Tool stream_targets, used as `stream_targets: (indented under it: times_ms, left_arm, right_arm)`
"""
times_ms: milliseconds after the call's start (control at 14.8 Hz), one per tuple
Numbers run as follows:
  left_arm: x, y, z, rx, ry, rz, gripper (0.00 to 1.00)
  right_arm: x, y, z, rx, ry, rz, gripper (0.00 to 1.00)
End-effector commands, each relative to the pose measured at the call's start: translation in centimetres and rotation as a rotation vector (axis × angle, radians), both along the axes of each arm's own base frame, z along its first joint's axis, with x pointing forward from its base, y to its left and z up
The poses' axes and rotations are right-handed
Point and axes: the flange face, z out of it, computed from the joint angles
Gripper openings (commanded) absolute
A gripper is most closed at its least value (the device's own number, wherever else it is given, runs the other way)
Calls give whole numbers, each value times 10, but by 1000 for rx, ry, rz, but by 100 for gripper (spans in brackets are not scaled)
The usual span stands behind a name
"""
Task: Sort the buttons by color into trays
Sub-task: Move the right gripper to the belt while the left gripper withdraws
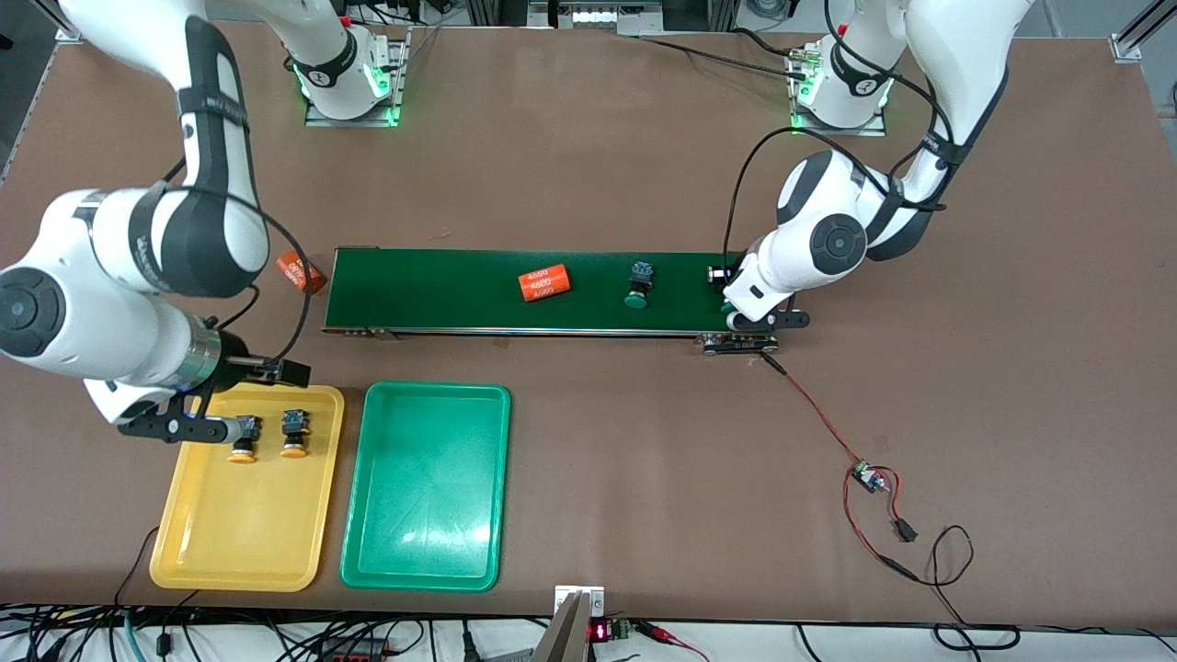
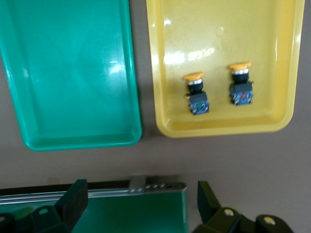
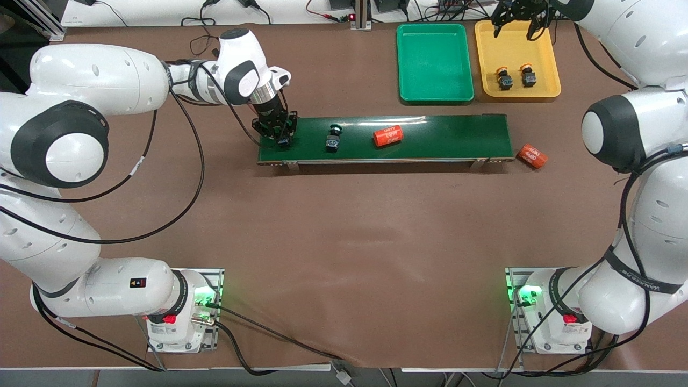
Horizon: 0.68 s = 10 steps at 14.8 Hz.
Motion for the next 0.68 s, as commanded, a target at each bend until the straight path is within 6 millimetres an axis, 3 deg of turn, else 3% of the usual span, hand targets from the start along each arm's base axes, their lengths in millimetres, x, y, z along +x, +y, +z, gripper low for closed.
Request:
stream_targets:
  times_ms: [0,203,339,610]
  left_arm:
    - [-1,-5,13,-17,-18,-1,100]
    - [15,0,53,-21,-100,12,100]
    - [26,7,91,-5,-127,12,100]
    - [57,48,161,115,-133,-45,100]
  right_arm:
    - [-14,7,15,-8,25,-6,100]
    - [-14,-10,23,1,20,26,100]
    - [-15,-8,25,-8,17,26,100]
    - [-18,9,24,4,21,45,100]
